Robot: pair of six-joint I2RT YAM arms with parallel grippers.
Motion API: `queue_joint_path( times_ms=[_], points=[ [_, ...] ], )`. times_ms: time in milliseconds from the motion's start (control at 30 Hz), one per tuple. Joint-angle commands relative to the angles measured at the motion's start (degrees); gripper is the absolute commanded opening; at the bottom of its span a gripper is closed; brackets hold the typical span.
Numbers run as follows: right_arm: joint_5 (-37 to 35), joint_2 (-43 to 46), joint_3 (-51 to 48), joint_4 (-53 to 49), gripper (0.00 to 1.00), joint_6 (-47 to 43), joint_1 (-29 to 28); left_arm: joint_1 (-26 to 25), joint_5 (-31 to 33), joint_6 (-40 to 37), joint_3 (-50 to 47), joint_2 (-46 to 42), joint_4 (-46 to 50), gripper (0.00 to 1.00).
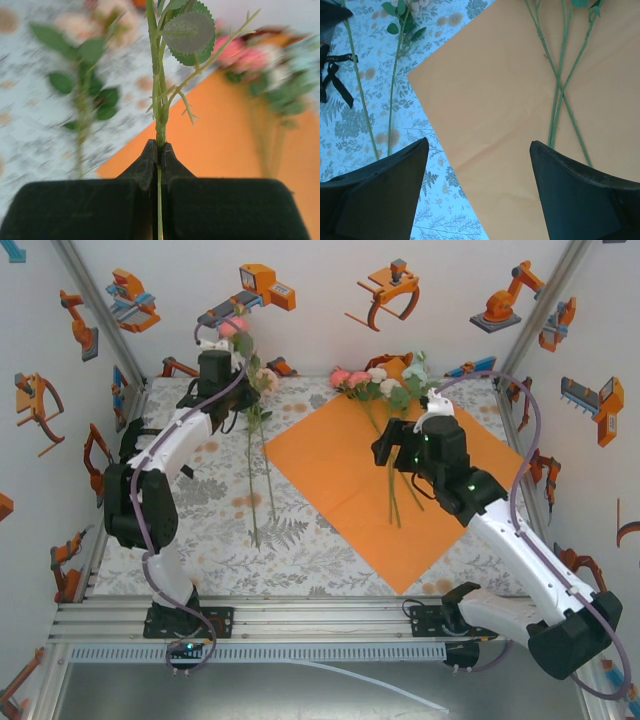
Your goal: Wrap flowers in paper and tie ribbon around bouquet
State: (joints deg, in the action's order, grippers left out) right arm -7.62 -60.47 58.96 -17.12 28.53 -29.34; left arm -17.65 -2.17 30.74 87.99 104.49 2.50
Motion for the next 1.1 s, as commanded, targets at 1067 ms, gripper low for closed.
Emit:
queue_joint_path(
  times_ms=[1067],
  points=[
    [-5.1, 8.6, -5.8, -4.1, 0.76, 1.9, 0.2, -18.3, -9.1, 27.6, 50.6, 52.4, -4.9, 0.25]
  ],
)
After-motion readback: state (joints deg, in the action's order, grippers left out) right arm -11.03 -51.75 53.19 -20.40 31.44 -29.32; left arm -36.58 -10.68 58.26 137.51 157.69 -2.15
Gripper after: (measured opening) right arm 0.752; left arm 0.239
